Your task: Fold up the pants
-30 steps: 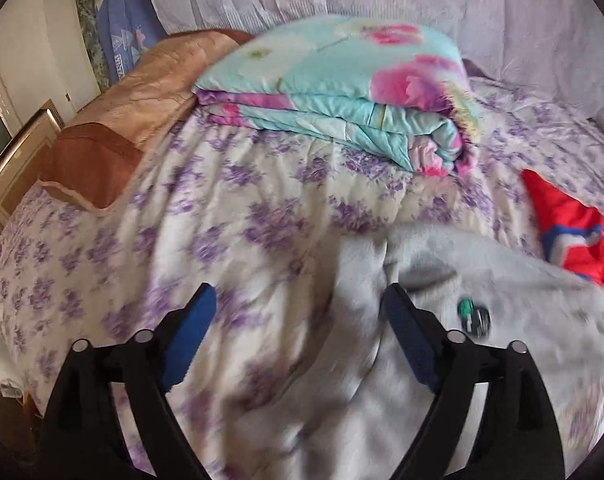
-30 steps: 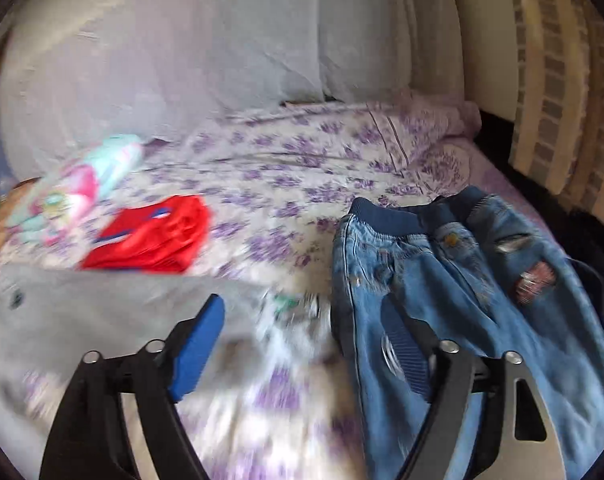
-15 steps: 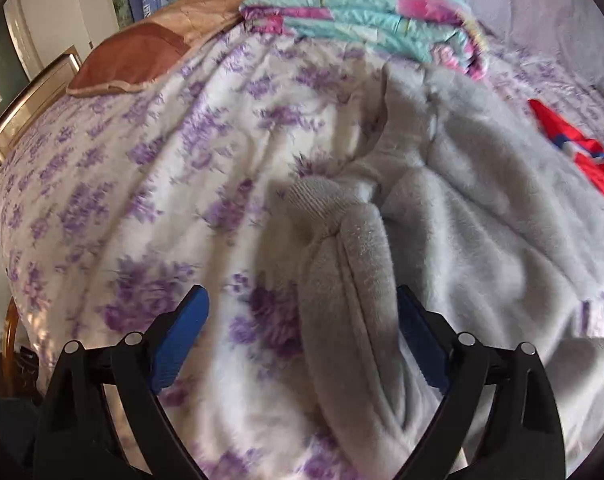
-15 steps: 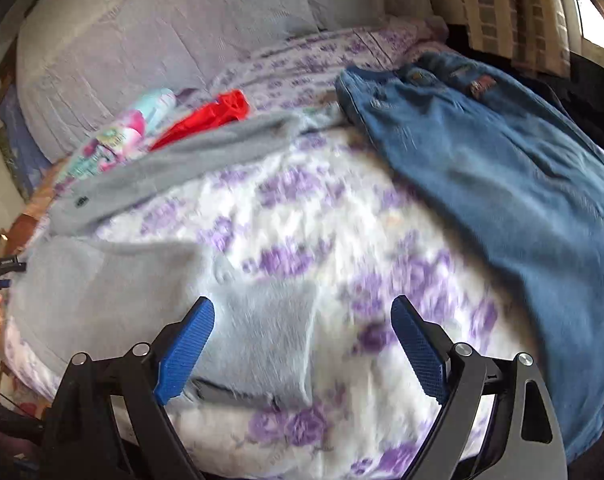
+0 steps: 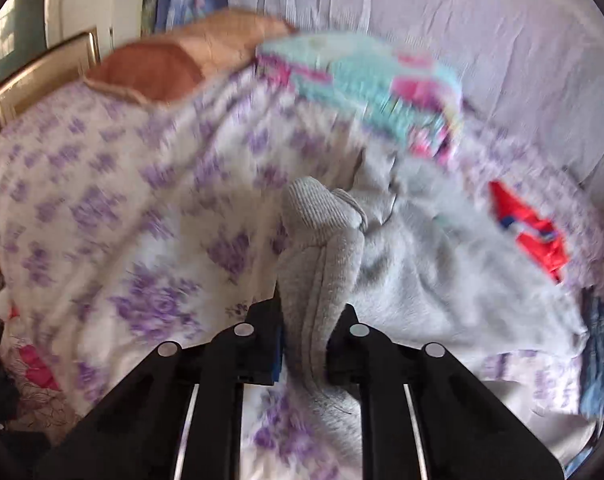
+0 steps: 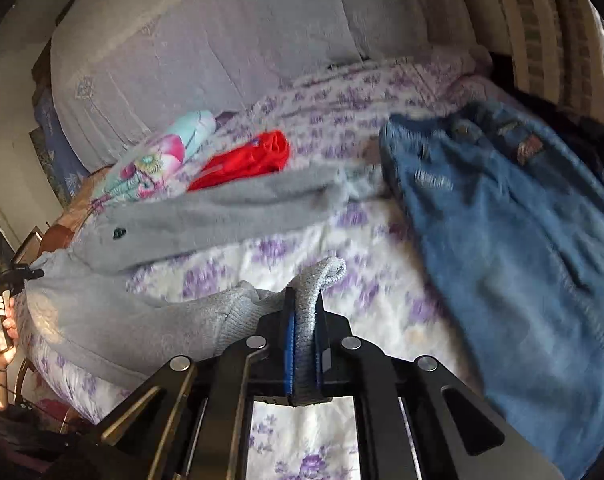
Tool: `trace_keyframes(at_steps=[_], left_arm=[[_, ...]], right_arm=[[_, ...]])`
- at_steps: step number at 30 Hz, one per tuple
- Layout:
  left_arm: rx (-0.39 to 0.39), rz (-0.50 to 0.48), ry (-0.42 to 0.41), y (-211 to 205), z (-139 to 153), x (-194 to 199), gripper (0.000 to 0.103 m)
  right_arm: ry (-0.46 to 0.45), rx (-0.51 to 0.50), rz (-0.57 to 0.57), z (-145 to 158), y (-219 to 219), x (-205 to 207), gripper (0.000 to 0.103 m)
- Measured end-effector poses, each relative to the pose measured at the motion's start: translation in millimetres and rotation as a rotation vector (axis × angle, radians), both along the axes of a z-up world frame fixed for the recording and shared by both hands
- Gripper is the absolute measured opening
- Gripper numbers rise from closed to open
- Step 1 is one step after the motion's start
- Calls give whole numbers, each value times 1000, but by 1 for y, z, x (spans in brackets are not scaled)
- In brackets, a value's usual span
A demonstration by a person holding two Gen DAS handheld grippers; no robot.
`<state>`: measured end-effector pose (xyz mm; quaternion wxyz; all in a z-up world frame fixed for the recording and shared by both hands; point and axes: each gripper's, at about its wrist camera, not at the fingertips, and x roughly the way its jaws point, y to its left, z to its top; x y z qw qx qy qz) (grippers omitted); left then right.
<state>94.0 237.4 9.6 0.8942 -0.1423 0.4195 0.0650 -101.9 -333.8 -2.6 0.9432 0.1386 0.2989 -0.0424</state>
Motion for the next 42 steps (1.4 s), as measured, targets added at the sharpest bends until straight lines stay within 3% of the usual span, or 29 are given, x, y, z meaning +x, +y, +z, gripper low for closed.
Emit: trace_keyframes(at_steps=[2,4,5,7,9,10,11,12,13,14,16,18,20,23,25,26,29,30,32,34,35,36,37,39,42], left_arm=[[15,-5,-14,-10,13,-22,18],[29,-12,-5,-18,8,-45,23],[43,-2,3,-19,-1,-55,34],[65,24,35,-21,-30,-70,41],[69,30,119,-21,-77,-80,46],[64,28,136,-19,-92,-85,49],[74,28,109,-18,-92,-91,52],[114,34,95,-19,-86,-95,59],[162,47,89,-18,-73,-99,71],[170,46,66,-16,-62,-103,74],[191,41,20,-12,-40,-109,78],[243,5,-29,-23,-18,-107,78],[316,-22,-80,-43,0,-104,79],[362,-13,-126,-47,25,-107,80],[343,30,-131,-27,30,-109,80],[325,25,-118,-25,28,-109,80],[193,-89,-71,-38,8,-100,80],[202,-131,-61,-53,0,-97,80],[286,-195,-26,-85,-25,-87,84],[310,-182,72,-86,-65,-65,86],[293,-152,121,-76,-84,-57,90],[221,-141,129,-65,-95,-53,95],[146,-126,106,-52,-95,-55,97],[132,-145,140,-50,-81,-51,95],[168,-187,-6,-55,-18,-43,95]], right_arm=[[-21,-28,-24,27,-11,-8,8],[3,-16,-44,35,-30,-18,8],[38,-24,-42,29,-36,-19,9],[169,-33,-28,-11,-46,-14,10],[323,-4,-7,-69,-54,-7,12],[343,5,-9,-86,-56,-9,11],[293,6,-13,-87,-56,-16,19],[273,-27,-46,-78,-54,-22,38],[239,-92,-101,-63,-51,-29,42],[177,-147,-134,-45,-46,-39,49],[77,-216,-172,-16,-36,-52,56],[24,-182,-93,2,-19,-53,56],[46,-151,13,-1,2,-37,54],[212,-132,87,-46,26,-1,54],[293,-151,74,-75,29,7,54],[283,-175,71,-80,31,6,55],[208,-129,65,-60,35,0,55],[174,-119,92,-51,40,-1,55],[187,-189,115,-45,53,0,62],[293,-189,96,-66,50,12,63],[332,-128,104,-82,42,17,63],[300,-128,104,-83,38,14,63],[306,-135,111,-78,40,14,63],[264,-91,174,-48,45,17,64],[138,-118,268,12,62,39,63]])
